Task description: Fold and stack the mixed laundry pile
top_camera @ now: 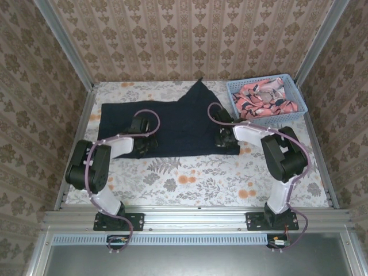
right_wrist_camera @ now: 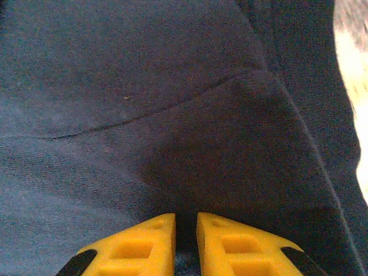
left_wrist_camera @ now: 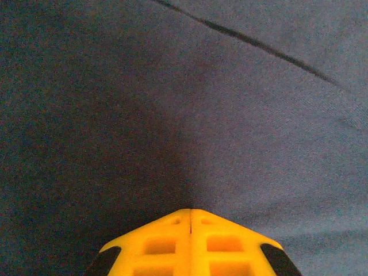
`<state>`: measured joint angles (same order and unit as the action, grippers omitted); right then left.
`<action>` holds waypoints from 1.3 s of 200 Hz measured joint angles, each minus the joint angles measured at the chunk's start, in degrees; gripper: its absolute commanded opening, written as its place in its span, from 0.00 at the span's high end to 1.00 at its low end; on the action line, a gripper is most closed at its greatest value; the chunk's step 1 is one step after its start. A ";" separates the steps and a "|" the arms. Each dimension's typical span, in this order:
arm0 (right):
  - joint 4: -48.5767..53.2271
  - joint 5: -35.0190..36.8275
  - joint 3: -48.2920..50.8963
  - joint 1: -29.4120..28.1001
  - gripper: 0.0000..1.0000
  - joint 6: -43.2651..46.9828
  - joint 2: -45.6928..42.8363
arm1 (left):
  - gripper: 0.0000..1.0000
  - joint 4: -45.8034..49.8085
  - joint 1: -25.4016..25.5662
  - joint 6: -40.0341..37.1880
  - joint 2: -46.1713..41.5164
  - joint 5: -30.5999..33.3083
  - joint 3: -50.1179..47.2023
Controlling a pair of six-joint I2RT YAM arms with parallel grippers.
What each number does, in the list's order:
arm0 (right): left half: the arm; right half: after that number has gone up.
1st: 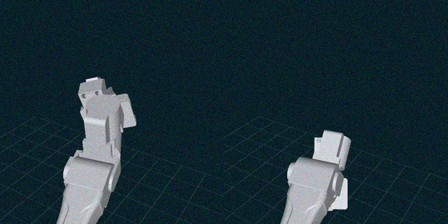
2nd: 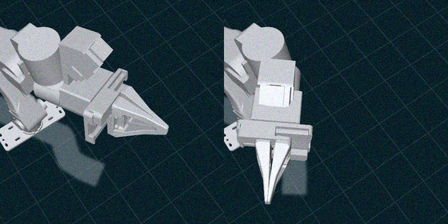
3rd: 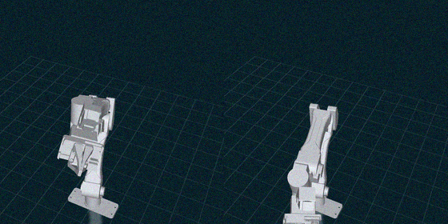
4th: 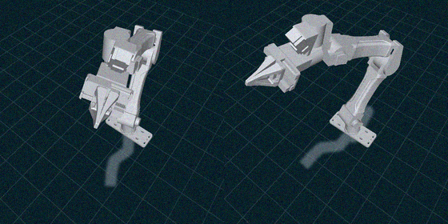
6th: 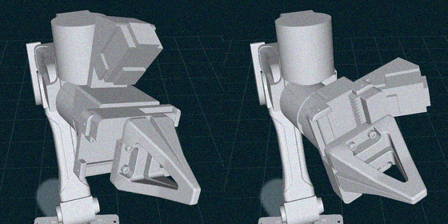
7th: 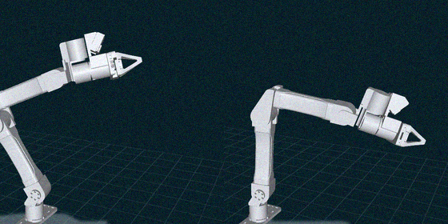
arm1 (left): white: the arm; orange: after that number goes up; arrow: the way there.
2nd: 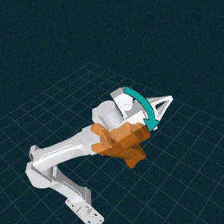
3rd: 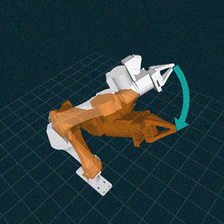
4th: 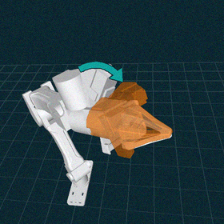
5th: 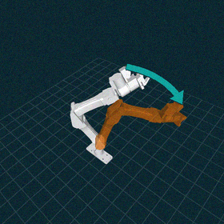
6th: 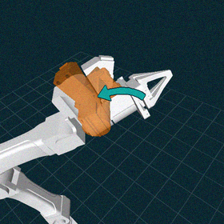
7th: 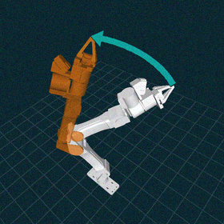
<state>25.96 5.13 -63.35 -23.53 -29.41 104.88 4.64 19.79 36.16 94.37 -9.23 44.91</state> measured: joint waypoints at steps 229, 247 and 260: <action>-2.40 -11.91 3.74 -9.20 0.47 -11.56 -8.09 | 0.15 2.49 -10.14 4.15 -10.21 5.73 6.99; -2.67 -12.13 3.37 -9.20 0.52 -12.52 -7.15 | 0.15 2.10 -10.14 4.15 -10.21 5.14 6.73; -2.86 -12.17 3.13 -9.20 0.59 -13.11 -6.38 | 0.15 1.90 -10.25 4.15 -10.23 4.83 6.29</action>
<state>23.09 -7.05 -60.23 -32.73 -42.52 98.50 6.55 9.54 40.32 84.14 -4.40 51.20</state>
